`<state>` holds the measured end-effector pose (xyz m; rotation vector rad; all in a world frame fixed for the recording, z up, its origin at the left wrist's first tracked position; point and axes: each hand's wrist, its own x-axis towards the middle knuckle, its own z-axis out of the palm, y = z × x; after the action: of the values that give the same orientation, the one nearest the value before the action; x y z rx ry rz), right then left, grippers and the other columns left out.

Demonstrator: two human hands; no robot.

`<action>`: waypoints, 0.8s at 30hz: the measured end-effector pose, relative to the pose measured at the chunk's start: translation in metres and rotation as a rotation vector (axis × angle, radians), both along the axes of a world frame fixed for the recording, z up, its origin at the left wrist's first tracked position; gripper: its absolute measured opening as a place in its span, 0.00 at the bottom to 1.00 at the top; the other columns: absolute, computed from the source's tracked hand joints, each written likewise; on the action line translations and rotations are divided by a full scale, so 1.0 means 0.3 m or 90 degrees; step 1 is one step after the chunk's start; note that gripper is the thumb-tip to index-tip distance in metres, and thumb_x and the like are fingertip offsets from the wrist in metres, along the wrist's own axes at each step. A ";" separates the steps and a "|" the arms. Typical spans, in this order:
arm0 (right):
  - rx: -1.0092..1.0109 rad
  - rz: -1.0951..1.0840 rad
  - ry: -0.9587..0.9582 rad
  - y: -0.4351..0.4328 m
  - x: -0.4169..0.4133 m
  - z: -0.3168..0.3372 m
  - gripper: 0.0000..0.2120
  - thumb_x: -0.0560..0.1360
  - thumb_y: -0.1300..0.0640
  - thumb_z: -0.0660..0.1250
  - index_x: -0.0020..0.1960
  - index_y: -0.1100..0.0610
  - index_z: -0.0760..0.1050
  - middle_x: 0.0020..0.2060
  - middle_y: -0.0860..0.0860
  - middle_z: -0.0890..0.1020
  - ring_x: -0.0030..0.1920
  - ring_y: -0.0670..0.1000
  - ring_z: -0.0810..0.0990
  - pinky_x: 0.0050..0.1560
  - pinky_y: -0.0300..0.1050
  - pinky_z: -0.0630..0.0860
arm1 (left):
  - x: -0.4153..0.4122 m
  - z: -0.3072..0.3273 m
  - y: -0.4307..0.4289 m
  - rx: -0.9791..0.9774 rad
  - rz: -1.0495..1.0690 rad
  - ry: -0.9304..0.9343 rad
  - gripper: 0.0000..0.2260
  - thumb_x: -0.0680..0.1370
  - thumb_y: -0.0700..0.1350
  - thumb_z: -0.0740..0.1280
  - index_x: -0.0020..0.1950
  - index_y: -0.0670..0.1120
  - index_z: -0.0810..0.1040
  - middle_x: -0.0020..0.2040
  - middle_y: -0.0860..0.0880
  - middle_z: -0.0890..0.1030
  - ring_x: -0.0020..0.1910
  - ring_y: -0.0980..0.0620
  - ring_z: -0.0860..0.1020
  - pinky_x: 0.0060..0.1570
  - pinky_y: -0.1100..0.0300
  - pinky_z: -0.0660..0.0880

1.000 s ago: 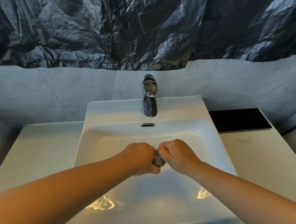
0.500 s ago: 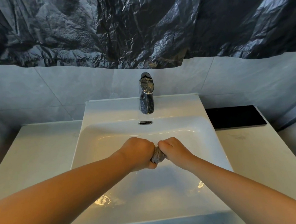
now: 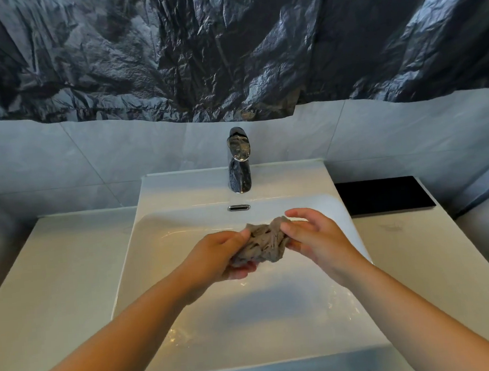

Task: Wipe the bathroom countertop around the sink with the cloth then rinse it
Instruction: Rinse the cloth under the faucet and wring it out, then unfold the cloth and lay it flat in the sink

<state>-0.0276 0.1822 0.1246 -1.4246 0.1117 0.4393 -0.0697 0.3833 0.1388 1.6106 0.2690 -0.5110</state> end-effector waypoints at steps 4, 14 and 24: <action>0.098 -0.027 -0.002 -0.027 -0.049 0.025 0.13 0.75 0.67 0.65 0.59 0.59 0.75 0.49 0.58 0.84 0.48 0.53 0.84 0.51 0.45 0.80 | -0.040 -0.001 -0.027 -0.062 0.139 0.009 0.17 0.80 0.52 0.61 0.50 0.40 0.82 0.46 0.39 0.84 0.44 0.45 0.83 0.46 0.55 0.81; -0.163 0.001 -0.118 -0.011 -0.145 0.014 0.10 0.75 0.61 0.68 0.56 0.55 0.77 0.50 0.50 0.80 0.50 0.51 0.81 0.43 0.43 0.82 | -0.091 0.015 -0.063 -0.020 0.135 -0.081 0.17 0.80 0.51 0.59 0.49 0.43 0.83 0.43 0.44 0.85 0.43 0.47 0.84 0.45 0.56 0.79; -0.314 0.118 -0.208 -0.088 -0.125 0.054 0.06 0.76 0.54 0.66 0.45 0.50 0.82 0.40 0.44 0.84 0.43 0.42 0.81 0.39 0.31 0.75 | -0.069 -0.001 0.038 0.151 0.125 -0.066 0.19 0.79 0.55 0.61 0.41 0.41 0.82 0.38 0.41 0.84 0.38 0.46 0.83 0.43 0.55 0.80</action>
<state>-0.0653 0.1558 0.1408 -1.9849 -0.1907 0.3352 -0.0905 0.3949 0.1384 1.8109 0.4178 -0.2509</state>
